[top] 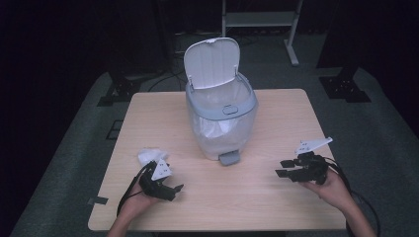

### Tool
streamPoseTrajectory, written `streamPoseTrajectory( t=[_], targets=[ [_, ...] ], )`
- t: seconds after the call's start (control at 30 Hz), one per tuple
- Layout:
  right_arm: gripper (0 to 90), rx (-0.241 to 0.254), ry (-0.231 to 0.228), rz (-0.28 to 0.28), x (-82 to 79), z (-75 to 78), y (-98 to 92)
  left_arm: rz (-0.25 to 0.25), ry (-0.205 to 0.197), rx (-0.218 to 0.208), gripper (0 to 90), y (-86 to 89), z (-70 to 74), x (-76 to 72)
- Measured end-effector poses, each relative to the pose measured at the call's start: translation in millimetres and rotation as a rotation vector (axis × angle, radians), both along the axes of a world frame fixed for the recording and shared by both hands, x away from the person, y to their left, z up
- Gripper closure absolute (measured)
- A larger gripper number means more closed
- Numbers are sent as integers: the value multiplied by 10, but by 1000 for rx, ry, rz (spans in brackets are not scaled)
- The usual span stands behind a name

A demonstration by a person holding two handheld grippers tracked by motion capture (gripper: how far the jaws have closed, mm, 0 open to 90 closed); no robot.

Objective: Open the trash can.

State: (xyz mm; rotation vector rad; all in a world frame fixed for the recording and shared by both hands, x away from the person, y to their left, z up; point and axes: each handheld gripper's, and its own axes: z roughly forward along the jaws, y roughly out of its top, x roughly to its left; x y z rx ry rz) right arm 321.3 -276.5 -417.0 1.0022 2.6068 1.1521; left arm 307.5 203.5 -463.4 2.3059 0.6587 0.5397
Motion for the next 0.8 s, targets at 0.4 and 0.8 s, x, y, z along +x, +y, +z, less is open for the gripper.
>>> streamPoseTrajectory(
  t=[0.4,0.8],
  targets=[
    [498,27,26,-20,-137,-255,-71,38,-37,-3,139,153,184,86],
    [491,49,30,-21,-198,-348,-102,130,-27,-8,221,572,250,202]
  ],
)
